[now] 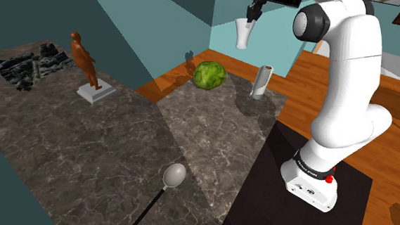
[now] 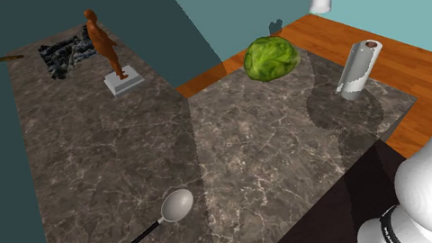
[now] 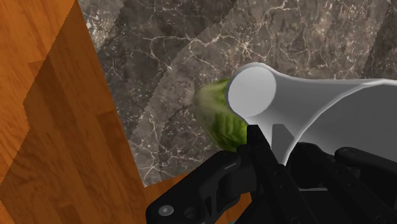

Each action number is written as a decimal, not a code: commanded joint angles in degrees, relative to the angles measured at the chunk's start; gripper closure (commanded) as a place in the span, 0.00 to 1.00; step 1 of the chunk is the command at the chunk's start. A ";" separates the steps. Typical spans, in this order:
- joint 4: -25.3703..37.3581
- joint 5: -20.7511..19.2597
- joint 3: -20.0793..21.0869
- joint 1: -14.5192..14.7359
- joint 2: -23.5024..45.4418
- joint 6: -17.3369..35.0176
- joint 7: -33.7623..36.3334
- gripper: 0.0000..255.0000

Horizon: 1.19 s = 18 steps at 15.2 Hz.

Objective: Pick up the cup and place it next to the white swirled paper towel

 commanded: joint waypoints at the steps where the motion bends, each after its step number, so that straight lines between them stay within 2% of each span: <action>1: -2.48 -0.22 -0.16 0.31 -0.53 1.83 -0.81 1.00; 8: -11.88 -0.96 -0.57 2.03 -2.89 8.51 -2.68 1.00; 18: -21.01 -1.12 -0.67 3.39 -3.77 16.38 -4.82 1.00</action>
